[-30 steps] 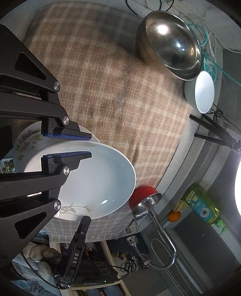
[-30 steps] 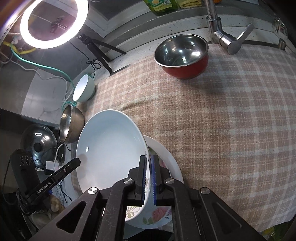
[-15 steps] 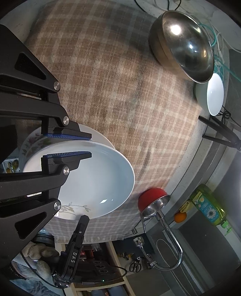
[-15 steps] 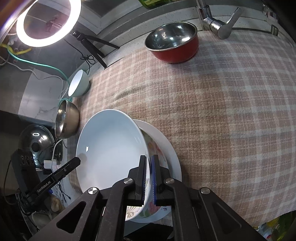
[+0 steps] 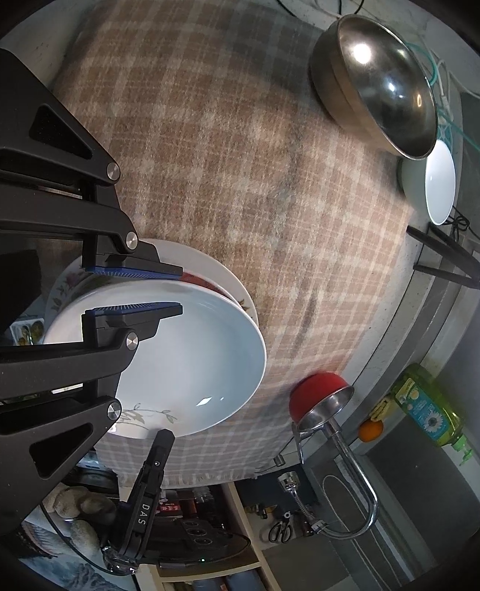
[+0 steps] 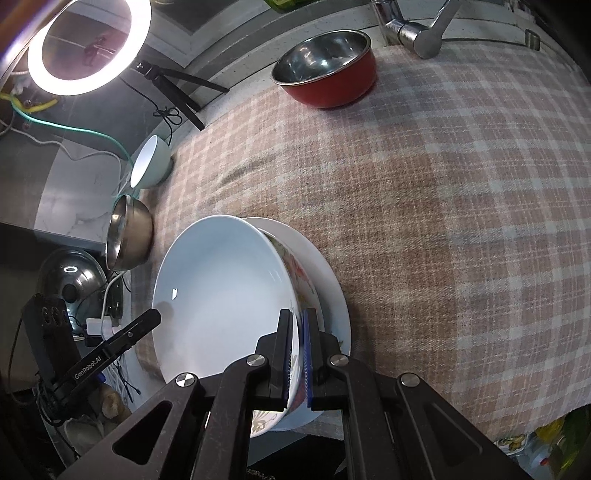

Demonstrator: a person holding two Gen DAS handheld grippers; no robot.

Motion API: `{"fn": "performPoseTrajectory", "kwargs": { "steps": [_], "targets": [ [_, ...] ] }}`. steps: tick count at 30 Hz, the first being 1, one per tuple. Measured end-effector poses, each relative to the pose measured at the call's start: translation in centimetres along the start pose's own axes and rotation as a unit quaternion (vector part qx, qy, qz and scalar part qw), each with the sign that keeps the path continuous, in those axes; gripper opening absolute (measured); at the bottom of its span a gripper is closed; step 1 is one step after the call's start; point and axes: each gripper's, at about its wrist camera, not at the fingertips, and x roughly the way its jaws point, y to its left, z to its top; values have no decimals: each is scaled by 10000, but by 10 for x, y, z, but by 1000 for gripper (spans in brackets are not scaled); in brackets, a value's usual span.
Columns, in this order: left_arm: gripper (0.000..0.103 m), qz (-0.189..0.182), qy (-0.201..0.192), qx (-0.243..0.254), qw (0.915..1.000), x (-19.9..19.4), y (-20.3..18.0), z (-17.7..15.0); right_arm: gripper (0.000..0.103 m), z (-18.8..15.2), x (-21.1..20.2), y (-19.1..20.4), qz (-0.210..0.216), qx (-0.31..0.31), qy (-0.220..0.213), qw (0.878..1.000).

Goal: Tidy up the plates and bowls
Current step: 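Lower the white plate onto the rose-pattern plate with both grippers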

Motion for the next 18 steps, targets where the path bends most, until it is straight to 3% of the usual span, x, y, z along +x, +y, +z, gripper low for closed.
{"fn": "performPoseTrajectory", "kwargs": {
  "steps": [18],
  "targets": [
    [10,49,70,-21,10000,8,0,-3,5,-5,4,-7,14,65,44,10000]
  ]
}}
